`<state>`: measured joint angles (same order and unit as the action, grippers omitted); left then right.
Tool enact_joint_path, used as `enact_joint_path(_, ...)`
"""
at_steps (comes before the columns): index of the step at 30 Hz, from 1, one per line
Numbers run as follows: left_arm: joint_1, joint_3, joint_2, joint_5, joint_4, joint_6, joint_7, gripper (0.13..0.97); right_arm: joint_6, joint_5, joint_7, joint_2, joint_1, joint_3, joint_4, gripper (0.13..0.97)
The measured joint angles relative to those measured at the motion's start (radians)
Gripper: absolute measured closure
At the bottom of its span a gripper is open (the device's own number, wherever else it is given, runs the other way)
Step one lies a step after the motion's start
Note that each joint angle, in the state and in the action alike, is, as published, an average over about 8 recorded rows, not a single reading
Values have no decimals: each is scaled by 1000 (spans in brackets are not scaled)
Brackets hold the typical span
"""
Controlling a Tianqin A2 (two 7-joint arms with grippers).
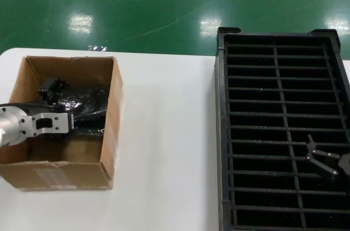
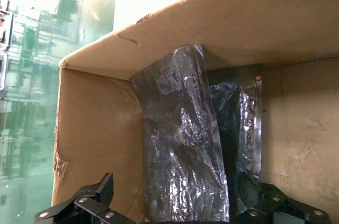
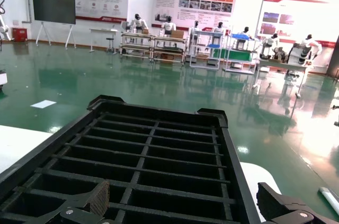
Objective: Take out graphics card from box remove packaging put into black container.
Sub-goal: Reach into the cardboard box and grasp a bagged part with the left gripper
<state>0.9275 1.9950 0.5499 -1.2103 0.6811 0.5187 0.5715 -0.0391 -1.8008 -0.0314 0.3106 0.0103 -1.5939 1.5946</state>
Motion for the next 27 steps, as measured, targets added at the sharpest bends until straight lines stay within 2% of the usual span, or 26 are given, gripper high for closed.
enact_joint_path(2, 5, 1, -3, -7, -12, -8, 14, 241, 0, 0, 0, 0, 0, 0, 0, 129)
enact_joint_path(10, 27, -3, -20, -50, -72, -46, 91, 395, 0, 0, 0, 0, 0, 0, 0, 129)
enact_joint_path(11, 29, -4, -23, -55, -79, -50, 100, 395, 0, 0, 0, 0, 0, 0, 0, 129)
enact_joint_path(18, 37, -10, -36, -89, -113, -69, 153, 583, 0, 0, 0, 0, 0, 0, 0, 129)
enact_joint_path(19, 37, -11, -37, -94, -116, -71, 159, 609, 0, 0, 0, 0, 0, 0, 0, 129)
enact_joint_path(23, 35, -14, -38, -107, -119, -75, 175, 609, 0, 0, 0, 0, 0, 0, 0, 129)
enact_joint_path(27, 24, -12, -30, -107, -100, -76, 166, 701, 0, 0, 0, 0, 0, 0, 0, 129)
